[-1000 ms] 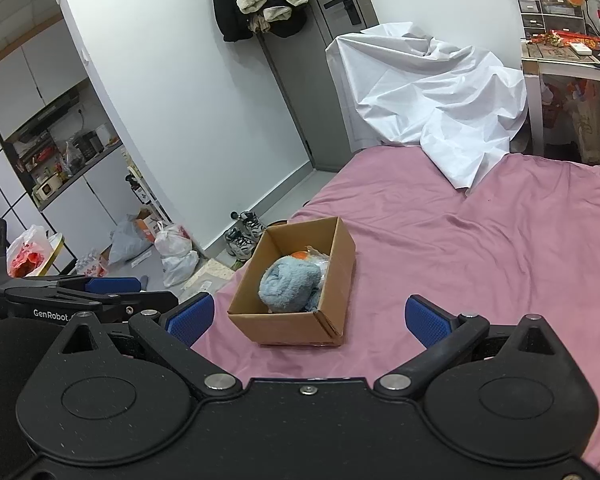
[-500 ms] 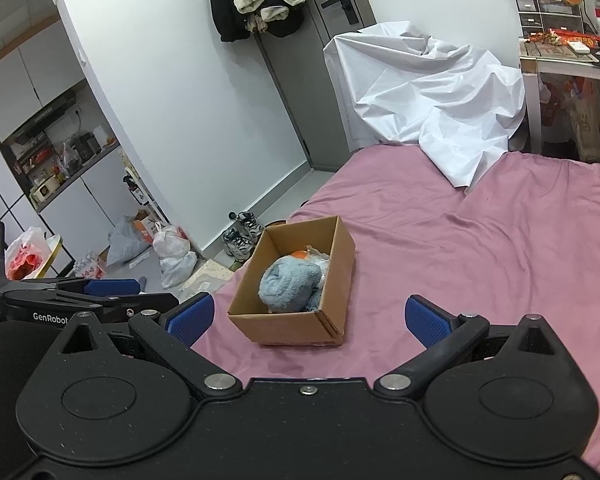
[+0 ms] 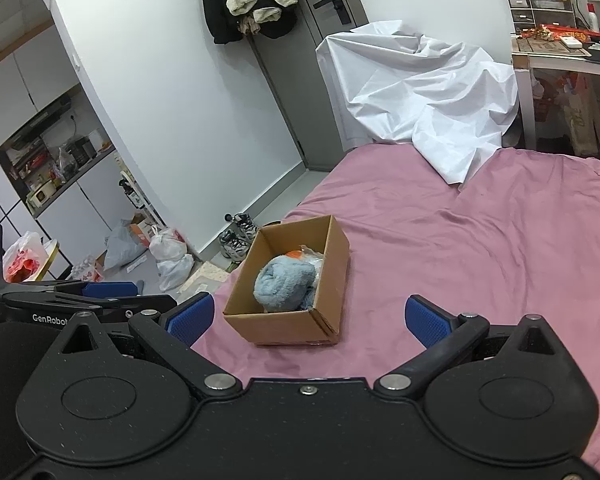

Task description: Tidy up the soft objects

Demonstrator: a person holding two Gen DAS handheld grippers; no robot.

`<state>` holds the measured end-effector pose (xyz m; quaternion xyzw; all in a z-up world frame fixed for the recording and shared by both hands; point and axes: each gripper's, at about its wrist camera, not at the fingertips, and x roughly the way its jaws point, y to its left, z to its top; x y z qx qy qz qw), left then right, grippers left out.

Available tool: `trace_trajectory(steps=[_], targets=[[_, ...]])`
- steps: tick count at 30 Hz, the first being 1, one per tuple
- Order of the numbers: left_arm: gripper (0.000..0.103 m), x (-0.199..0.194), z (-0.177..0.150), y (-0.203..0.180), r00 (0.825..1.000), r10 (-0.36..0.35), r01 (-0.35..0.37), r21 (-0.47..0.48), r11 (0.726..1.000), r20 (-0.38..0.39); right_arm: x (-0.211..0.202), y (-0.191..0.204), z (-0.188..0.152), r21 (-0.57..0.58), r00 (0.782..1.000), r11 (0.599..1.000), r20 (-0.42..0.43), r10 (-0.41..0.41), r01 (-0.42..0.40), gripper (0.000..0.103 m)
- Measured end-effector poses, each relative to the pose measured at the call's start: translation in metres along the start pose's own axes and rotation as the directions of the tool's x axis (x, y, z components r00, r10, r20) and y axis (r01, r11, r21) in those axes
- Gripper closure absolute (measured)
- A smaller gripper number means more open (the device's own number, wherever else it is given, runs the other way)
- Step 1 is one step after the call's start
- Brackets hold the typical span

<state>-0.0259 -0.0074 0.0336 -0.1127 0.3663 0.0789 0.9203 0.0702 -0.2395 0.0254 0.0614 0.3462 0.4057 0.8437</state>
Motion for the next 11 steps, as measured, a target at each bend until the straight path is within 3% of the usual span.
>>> trace_trajectory(steps=[11], targets=[[0.001,-0.0001,0.0002,-0.0011,1.0,-0.002,0.002,-0.002,1.0,-0.001,0.0008,-0.0052,-0.0012,0.019,1.0,1.0,-0.002,0.004,-0.003,0.0]])
